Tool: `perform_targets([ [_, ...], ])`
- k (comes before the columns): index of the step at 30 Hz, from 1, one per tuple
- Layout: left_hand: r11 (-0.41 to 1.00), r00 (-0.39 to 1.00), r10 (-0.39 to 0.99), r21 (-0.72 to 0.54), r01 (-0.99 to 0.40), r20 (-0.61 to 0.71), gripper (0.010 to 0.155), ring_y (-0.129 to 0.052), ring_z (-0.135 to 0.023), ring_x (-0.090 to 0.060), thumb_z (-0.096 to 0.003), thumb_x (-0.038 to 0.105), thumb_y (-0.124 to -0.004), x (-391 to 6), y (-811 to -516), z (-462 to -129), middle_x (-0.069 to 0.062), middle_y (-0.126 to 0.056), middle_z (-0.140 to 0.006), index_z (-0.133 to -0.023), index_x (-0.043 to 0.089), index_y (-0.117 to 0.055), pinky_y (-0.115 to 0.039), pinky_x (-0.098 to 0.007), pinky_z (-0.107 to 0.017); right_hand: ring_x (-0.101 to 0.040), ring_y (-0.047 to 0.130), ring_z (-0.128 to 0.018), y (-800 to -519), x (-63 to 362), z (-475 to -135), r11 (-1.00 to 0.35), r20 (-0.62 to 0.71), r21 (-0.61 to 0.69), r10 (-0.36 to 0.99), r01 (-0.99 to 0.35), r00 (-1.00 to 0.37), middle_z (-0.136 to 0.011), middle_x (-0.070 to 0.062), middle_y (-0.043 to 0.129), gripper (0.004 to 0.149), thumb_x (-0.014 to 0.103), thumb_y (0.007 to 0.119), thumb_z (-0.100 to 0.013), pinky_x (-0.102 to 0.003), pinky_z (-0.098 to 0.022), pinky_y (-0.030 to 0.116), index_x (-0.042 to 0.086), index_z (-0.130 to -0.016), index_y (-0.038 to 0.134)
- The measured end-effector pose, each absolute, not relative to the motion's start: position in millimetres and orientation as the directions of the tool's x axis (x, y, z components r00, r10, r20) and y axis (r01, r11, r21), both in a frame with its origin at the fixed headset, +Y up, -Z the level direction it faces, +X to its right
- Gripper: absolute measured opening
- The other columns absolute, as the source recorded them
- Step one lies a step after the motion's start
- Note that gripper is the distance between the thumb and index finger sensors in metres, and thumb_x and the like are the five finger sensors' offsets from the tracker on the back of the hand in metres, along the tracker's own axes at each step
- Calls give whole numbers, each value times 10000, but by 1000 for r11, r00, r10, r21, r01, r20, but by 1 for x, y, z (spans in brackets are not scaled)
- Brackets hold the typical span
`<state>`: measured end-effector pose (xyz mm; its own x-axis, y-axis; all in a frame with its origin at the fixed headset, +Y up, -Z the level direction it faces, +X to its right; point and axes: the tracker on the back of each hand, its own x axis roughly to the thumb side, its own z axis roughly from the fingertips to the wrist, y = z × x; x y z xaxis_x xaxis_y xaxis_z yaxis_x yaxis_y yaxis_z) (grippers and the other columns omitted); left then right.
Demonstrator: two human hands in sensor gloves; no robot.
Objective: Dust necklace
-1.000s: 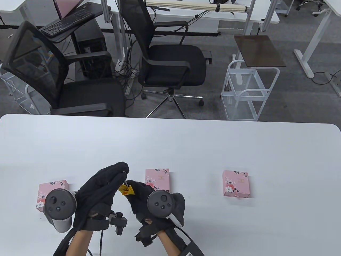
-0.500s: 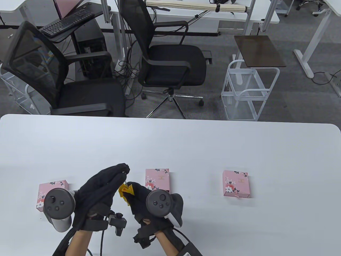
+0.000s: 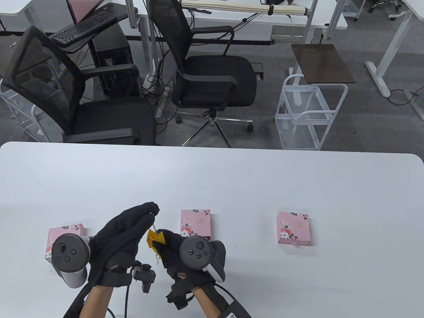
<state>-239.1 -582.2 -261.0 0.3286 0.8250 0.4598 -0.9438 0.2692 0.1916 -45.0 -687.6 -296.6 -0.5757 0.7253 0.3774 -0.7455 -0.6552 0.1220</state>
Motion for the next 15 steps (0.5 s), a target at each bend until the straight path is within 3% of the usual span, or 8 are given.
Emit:
perform_targets([
  [3,260,323,825,196,-945,464,355,-967,-783,-211,-524,458,-897,-241,-581,-261,18,-1016,-870,-839,300,-943,-836,-446,-569,-395,944,-644,-688,-47,-297,-685,393,153,703,-712,-592,-872,-178,890,385,265,750,-635,-477,-501,804,121,-992,739],
  [7,233,303,829,201,-951,471,357,-968,-780,-206,-523,461,-896,-244,-581,-260,0,-1018,-866,-838,300,-943,-838,-443,-566,-371,957,-586,-690,-46,-297,-674,377,136,713,-726,-591,-812,-163,923,383,313,759,-637,-465,-479,813,111,-962,768],
  [11,214,288,830,204,-955,478,356,-969,-778,-206,-524,459,-896,-247,-580,-259,1,-1017,-866,-839,300,-943,-838,-441,-566,-398,939,-639,-694,-48,-298,-703,382,189,696,-686,-608,-861,-176,897,382,280,761,-635,-482,-504,800,118,-981,752],
  [15,201,282,828,213,-956,484,356,-969,-778,-203,-523,460,-896,-250,-578,-258,1,-1017,-865,-838,301,-943,-839,-438,-565,-385,949,-593,-698,-50,-298,-685,355,199,717,-701,-600,-816,-177,916,385,298,748,-642,-473,-485,806,89,-965,764],
])
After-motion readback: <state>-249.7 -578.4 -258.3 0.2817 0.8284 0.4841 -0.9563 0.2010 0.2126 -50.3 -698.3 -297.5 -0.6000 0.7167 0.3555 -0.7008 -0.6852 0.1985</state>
